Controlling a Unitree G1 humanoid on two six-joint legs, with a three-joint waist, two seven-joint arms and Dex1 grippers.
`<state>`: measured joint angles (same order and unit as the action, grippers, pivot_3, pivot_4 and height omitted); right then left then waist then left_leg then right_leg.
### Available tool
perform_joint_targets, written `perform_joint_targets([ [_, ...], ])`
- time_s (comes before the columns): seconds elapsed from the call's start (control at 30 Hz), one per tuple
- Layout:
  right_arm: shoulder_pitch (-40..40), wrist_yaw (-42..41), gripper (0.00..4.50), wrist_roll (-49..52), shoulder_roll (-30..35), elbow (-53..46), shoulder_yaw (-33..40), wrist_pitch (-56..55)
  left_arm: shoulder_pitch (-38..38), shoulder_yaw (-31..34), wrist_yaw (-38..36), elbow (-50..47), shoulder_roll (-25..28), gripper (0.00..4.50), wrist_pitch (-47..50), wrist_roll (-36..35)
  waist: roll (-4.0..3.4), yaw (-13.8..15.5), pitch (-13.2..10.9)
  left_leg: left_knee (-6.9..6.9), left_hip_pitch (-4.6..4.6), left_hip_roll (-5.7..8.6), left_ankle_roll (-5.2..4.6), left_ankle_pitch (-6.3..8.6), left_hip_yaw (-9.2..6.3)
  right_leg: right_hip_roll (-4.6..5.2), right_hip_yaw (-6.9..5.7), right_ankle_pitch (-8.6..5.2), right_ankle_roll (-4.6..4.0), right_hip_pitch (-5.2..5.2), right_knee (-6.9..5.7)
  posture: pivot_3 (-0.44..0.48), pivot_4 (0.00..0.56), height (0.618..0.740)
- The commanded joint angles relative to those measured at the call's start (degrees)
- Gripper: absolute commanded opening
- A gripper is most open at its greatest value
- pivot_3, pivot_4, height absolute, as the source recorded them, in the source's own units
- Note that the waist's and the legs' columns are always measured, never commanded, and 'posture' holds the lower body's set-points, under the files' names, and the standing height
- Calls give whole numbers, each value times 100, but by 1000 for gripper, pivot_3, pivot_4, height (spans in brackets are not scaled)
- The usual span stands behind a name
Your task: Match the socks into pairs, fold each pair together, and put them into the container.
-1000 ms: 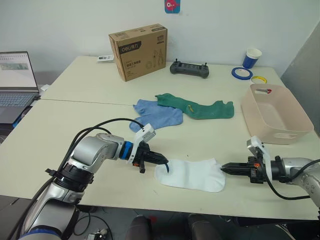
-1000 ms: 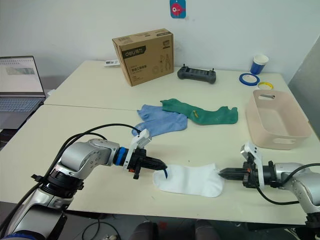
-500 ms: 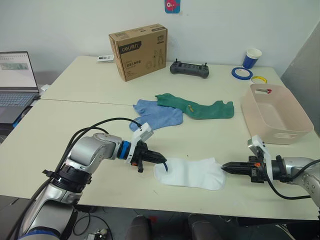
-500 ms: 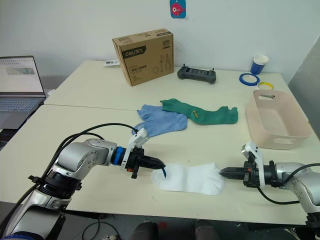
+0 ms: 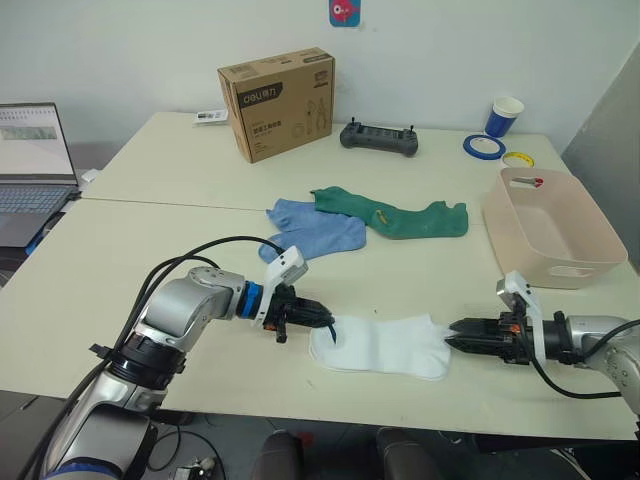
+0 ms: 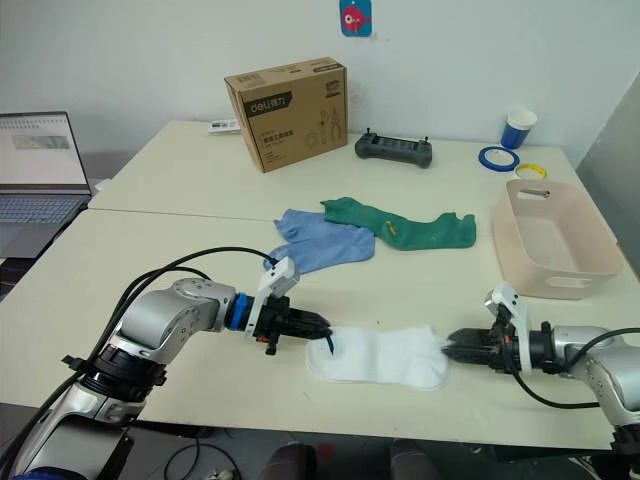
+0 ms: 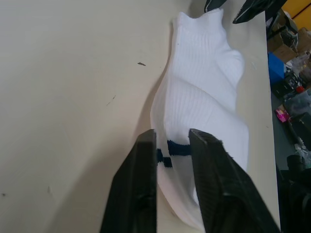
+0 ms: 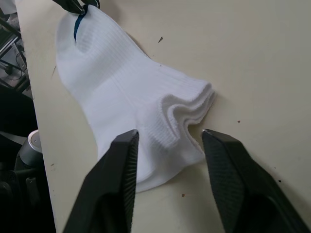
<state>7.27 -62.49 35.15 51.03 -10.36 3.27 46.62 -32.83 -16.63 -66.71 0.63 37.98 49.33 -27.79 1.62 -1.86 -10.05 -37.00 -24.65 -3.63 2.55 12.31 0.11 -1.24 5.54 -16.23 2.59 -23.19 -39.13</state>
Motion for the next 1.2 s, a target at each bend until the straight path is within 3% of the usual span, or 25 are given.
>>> perform_joint_targets([
  [0.03, -18, -154, 3567, 141, 242, -100, 321, 46, 28, 279, 21, -23, 113, 2295, -40, -5, 0, 0, 0, 0, 0, 0, 0, 0, 0, 0, 0, 0, 0, 0, 0, 0, 150, 740],
  [0.07, -3, -168, 3917, 100, 305, -87, 364, -16, 37, 344, 30, 19, 172, 2627, -44, 5, 0, -2, 0, 0, 0, 0, 0, 0, 1, 0, 0, 0, 0, 0, 0, 0, 150, 740],
  [0.1, 76, -143, 3931, 133, 332, -106, 455, -7, 56, 441, 3, 72, 248, 2907, -133, 17, 0, -5, 0, 0, 0, 0, 0, 0, 0, 0, 1, 0, 0, 0, 0, 0, 150, 740],
  [0.2, 400, 51, 3931, 424, 243, -435, 665, 226, 146, 878, -142, 53, 269, 2907, -821, -71, 0, -30, 0, 0, 1, -2, 0, 0, 0, -1, 0, 0, 0, -2, -3, 0, 150, 740],
  [0.3, 496, 158, 3931, 405, 104, -1100, 395, 72, 181, 981, -15, -372, 129, 2907, -1084, -87, 0, -1, 0, 0, 1, -3, 0, 0, -2, -1, -2, 0, 0, -1, -4, 0, 150, 740],
  [0.37, 621, 339, 3550, 237, -184, -1409, 138, -214, 263, 695, -38, -619, 141, 2949, -1411, 215, 0, 3, 0, 1, -1, -2, 0, 0, -1, 0, -2, 0, 0, 0, 1, 0, 150, 740],
  [0.5, 655, 478, 2279, -549, -579, -1612, -681, -1038, 443, 255, -144, -715, -69, 2055, -2679, 828, -1, 7, 0, 1, -2, 0, 0, 0, 2, 2, 0, 2, -3, 1, 5, 0, 150, 740],
  [0.6, 513, 459, 1205, -1122, -690, -1439, -1185, -1639, 405, 37, 8, -841, -450, 1105, -2748, 893, 0, 26, 0, -1, -3, 1, 1, 0, 5, 4, 1, 3, -5, 0, 4, 0, 150, 740],
  [0.7, 387, 489, 144, -1561, -835, -1030, -1471, -2225, 477, -338, -39, -591, -521, 113, -3332, 1436, 0, 22, 1, -2, -4, 1, 0, 0, 5, 3, 2, 4, -6, 0, 6, 0, 150, 740],
  [0.73, 333, 494, 35, -1694, -859, -871, -1511, -2423, 517, -401, -39, -500, -537, 27, -3430, 1529, 0, 22, 1, -1, -4, 1, 0, 0, 4, 3, 1, 4, -6, 0, 6, 0, 150, 740],
  [0.97, -302, 287, 35, -1937, -547, -64, -1143, -3202, 879, -420, -129, -12, -259, 27, -3968, 1943, -3, 5, 3, 0, 2, -1, 0, 0, 5, 0, 3, 4, -8, -1, -3, 0, 150, 740],
  [1.2, -917, -37, 35, -1760, -145, -15, -634, -3448, 1267, -86, -235, -7, 33, 27, -4205, 1834, -6, 15, 13, 0, 7, -1, 0, 0, 7, 4, 3, 2, -5, 8, 3, 0, 150, 740],
])
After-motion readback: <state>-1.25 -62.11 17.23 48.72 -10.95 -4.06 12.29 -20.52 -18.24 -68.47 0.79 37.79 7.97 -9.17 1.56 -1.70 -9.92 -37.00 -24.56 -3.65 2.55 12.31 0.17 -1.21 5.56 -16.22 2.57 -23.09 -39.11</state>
